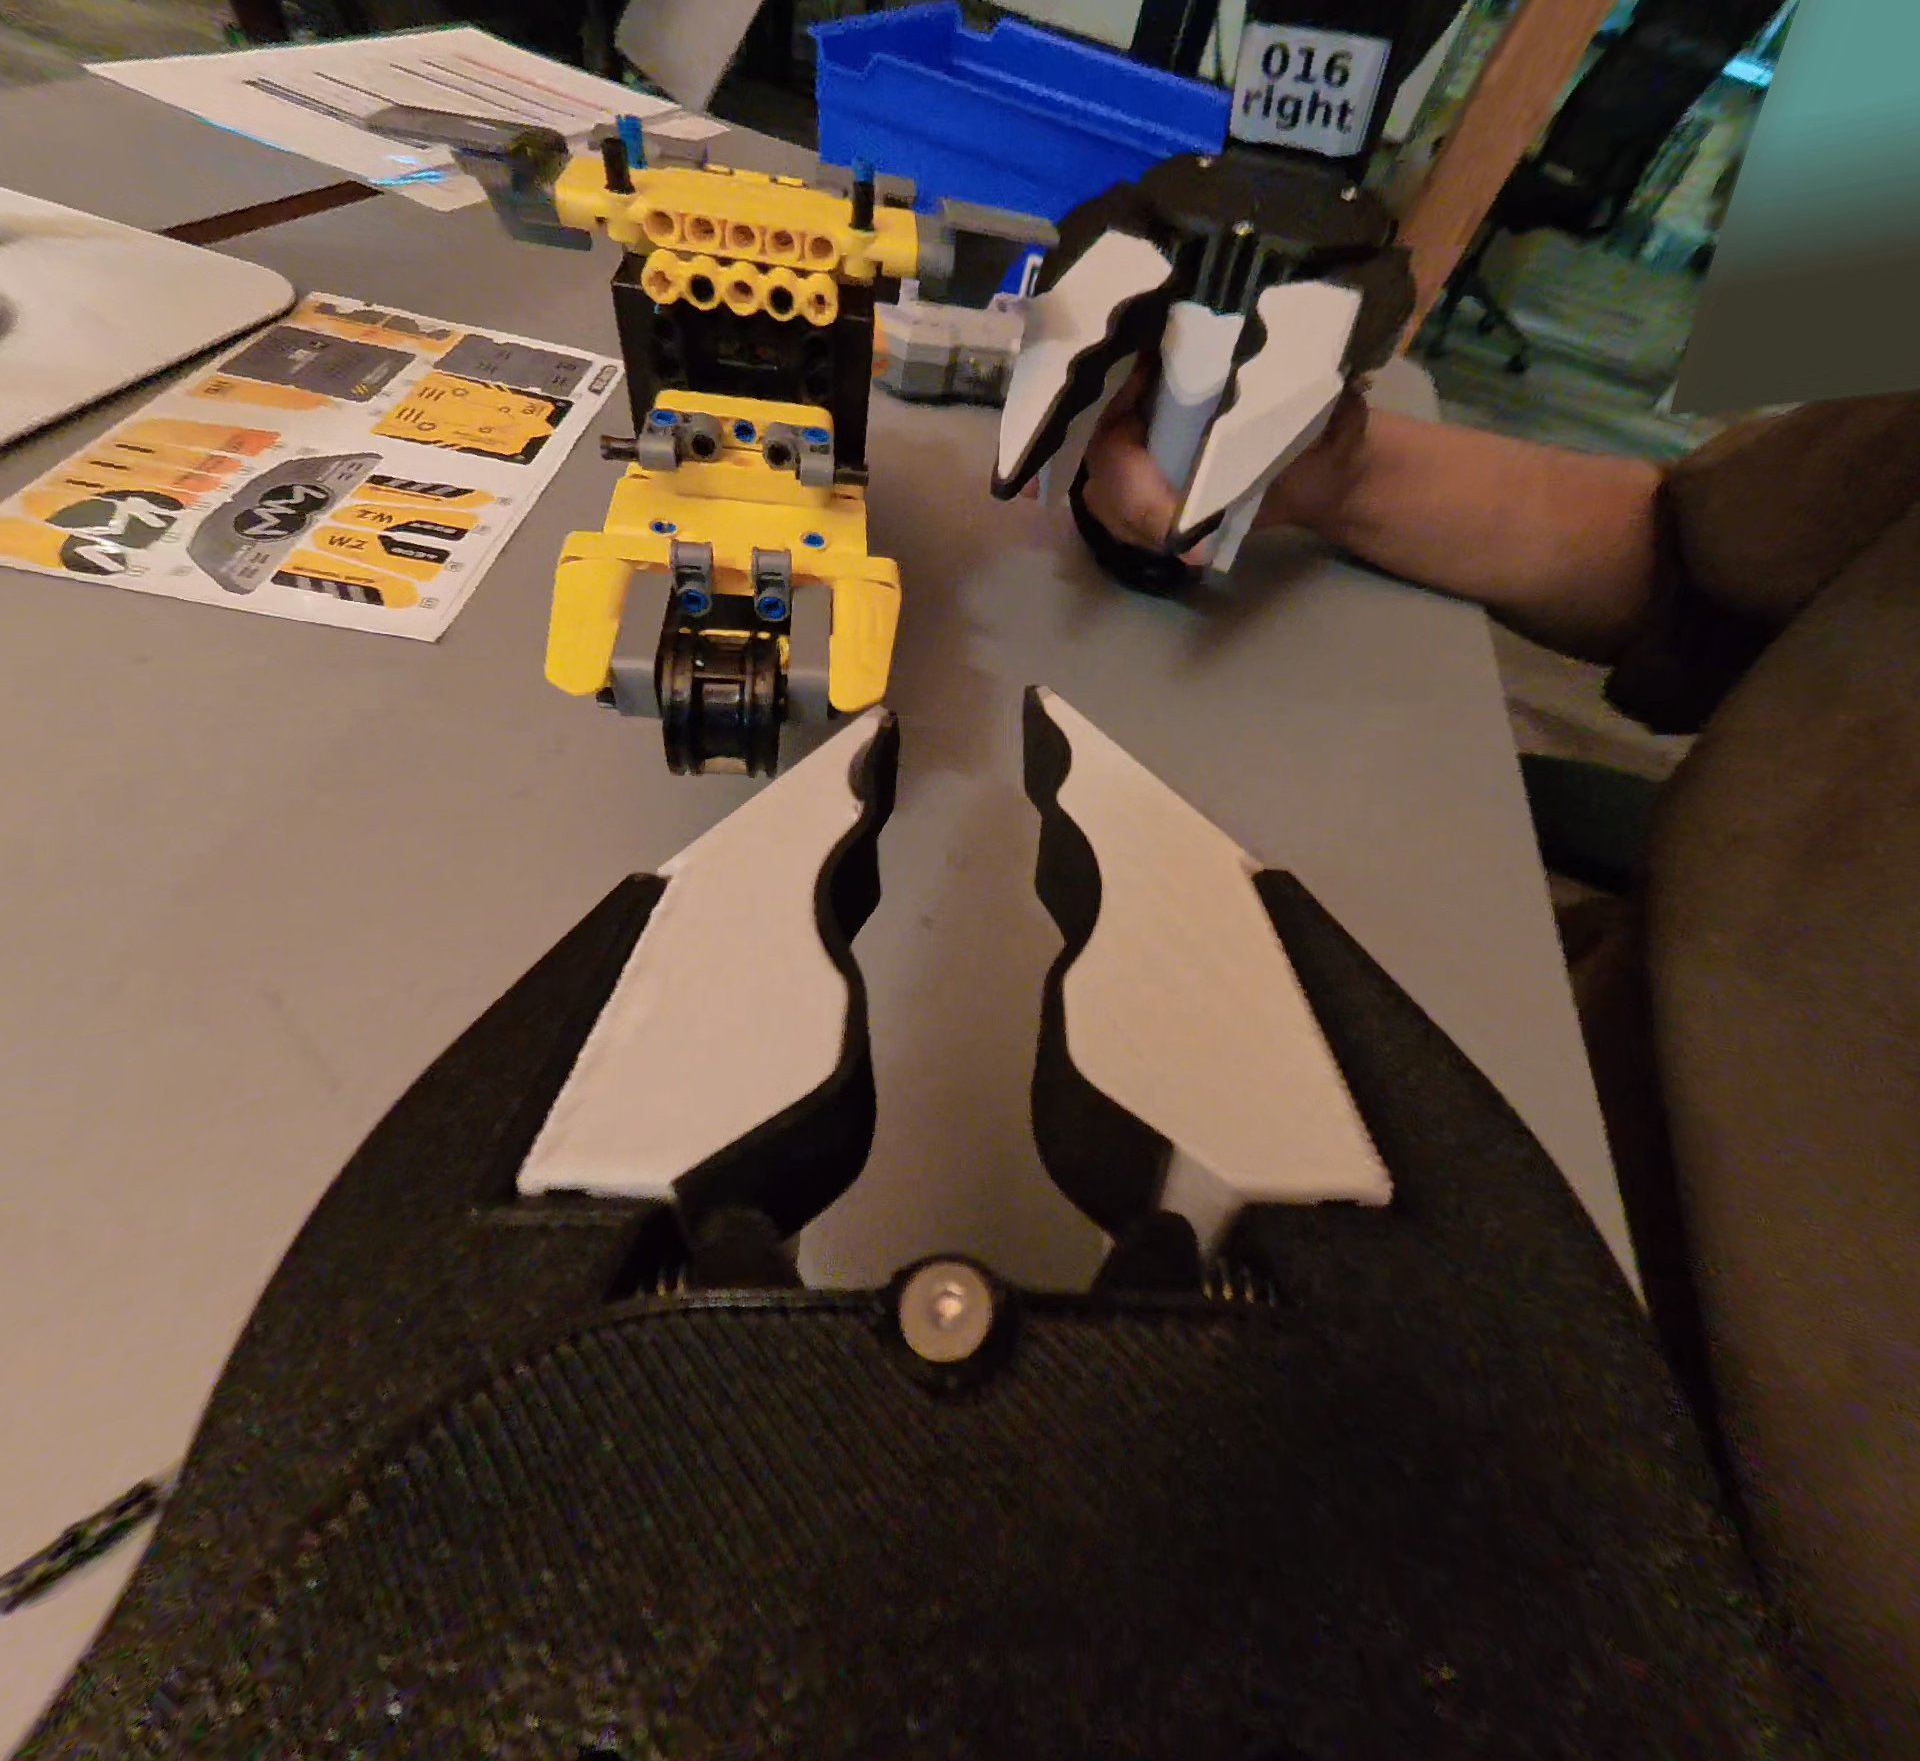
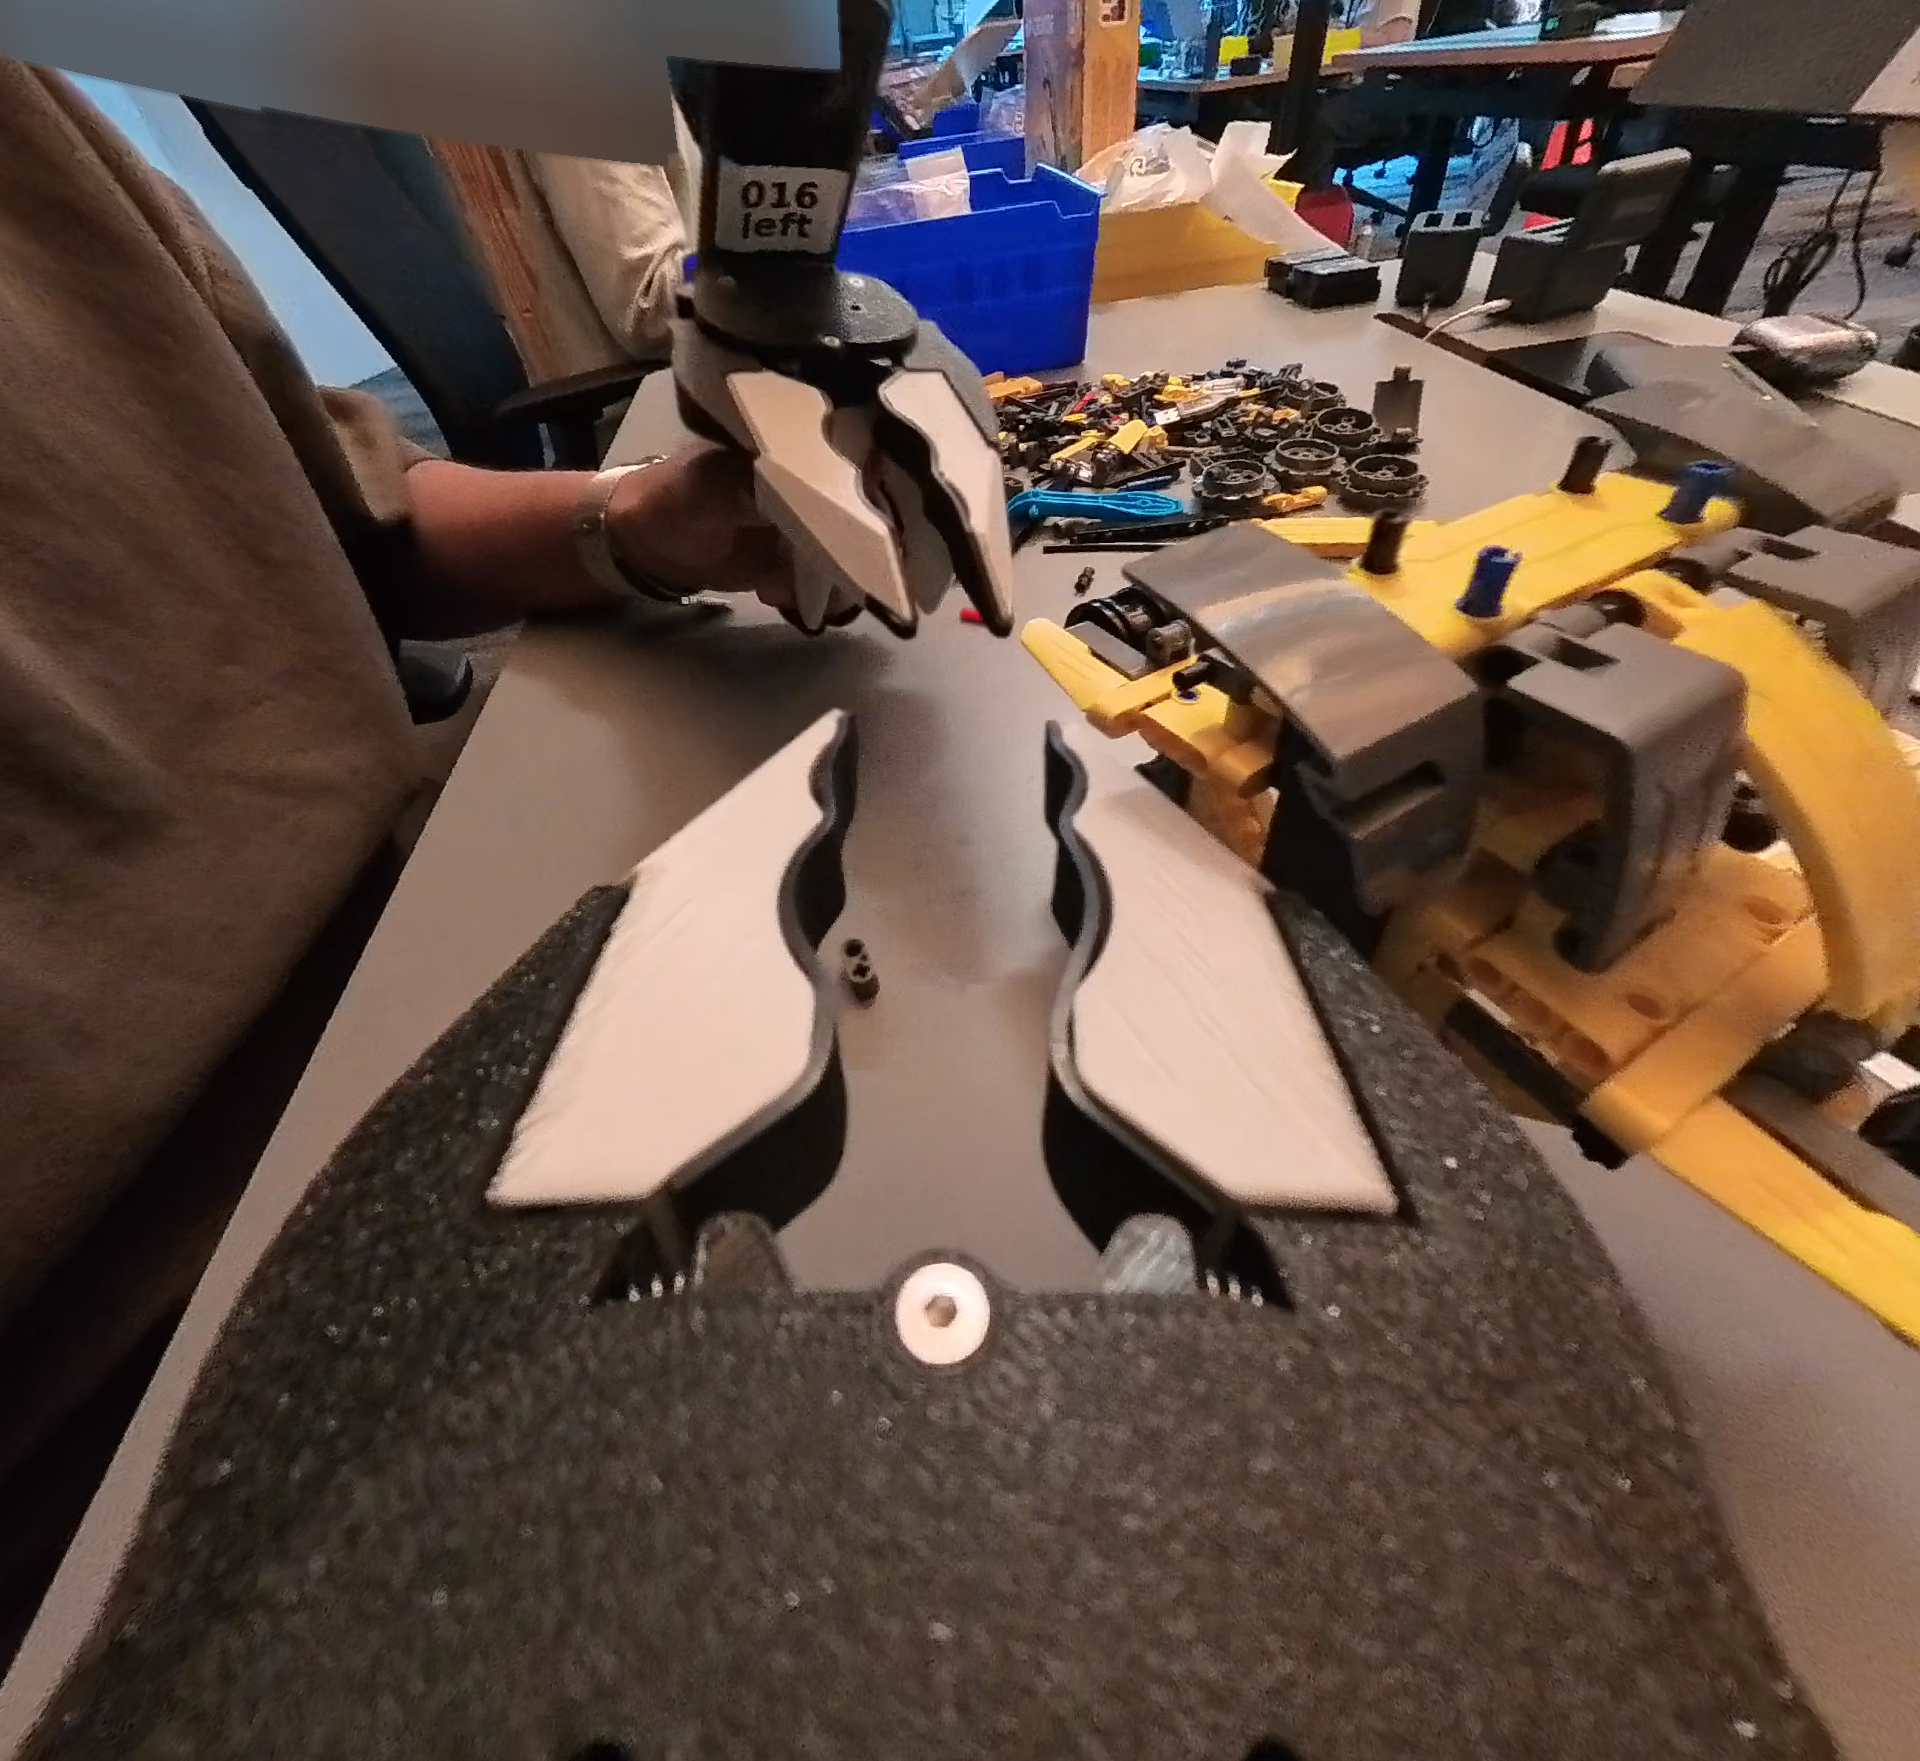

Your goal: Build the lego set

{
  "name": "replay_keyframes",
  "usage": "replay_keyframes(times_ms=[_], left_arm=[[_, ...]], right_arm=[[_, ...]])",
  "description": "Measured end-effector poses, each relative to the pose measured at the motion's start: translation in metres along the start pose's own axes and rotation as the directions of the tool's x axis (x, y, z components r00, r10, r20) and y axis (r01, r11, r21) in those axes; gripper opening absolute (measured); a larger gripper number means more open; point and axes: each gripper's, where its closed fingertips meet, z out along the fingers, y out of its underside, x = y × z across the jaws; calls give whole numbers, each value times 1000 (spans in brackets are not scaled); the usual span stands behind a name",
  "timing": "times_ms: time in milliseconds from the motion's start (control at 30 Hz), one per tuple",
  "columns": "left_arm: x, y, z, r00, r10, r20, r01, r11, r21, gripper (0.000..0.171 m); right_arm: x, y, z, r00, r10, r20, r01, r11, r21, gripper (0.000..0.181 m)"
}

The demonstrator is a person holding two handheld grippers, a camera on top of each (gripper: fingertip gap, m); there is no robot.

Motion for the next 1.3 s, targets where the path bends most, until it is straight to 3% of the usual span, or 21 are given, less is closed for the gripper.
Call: replay_keyframes(times_ms=[233, 400, 700, 1300], left_arm=[[-10, 8, 3, 999, 6, 39, -4, 999, -38, 26], [-22, 0, -7, 996, -1, 88, 1, 1000, 6, 26], [-25, -5, -11, 992, -127, 19, 126, 989, 75, 29], [-23, -3, -8, 994, -110, 25, 108, 992, 60, 31]], right_arm=[[0, 9, 6, 997, -70, -43, 67, 995, -68, 48], [1, 7, 4, 996, -69, -57, 66, 997, -51, 51], [9, 1, -1, 997, -2, -75, 2, 1000, -7, 40], [9, 3, 0, 998, 4, -68, -5, 1000, -20, 18]])
